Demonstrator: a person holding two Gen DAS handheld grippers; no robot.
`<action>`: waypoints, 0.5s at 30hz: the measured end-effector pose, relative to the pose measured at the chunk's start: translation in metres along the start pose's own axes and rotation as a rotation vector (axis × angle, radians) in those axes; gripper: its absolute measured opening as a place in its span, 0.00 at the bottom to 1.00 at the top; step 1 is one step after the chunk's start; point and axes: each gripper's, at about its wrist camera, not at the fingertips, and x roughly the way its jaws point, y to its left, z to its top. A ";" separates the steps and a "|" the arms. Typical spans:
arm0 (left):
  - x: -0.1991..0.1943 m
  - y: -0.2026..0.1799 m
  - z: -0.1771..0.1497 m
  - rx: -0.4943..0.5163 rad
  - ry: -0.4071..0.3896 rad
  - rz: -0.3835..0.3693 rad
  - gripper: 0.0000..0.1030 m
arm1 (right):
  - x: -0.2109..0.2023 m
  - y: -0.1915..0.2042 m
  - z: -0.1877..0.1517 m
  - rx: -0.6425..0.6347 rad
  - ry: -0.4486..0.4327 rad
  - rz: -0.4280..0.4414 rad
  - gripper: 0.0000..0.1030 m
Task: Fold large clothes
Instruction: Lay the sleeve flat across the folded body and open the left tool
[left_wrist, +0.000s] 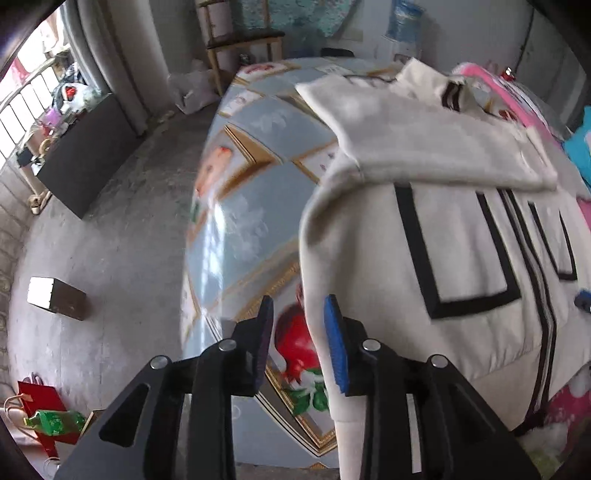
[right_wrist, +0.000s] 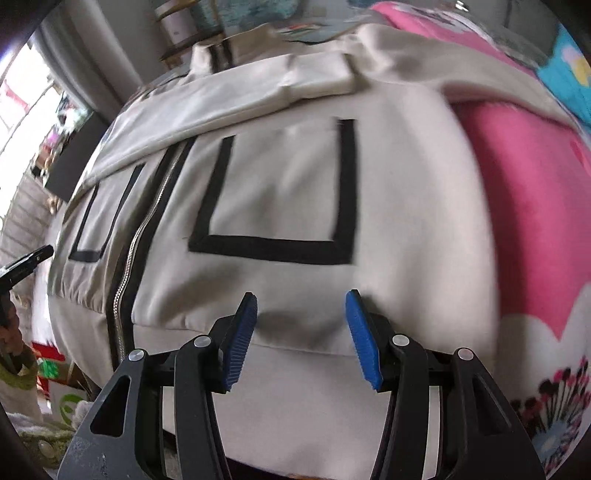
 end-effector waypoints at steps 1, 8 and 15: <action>-0.003 0.000 0.005 -0.008 -0.008 -0.010 0.33 | -0.003 -0.003 0.001 0.012 -0.011 -0.005 0.53; -0.016 -0.035 0.053 -0.036 -0.091 -0.103 0.58 | -0.014 0.015 0.023 -0.035 -0.096 0.006 0.65; 0.011 -0.079 0.088 0.025 -0.065 -0.102 0.65 | 0.016 0.017 0.019 -0.068 -0.026 -0.030 0.65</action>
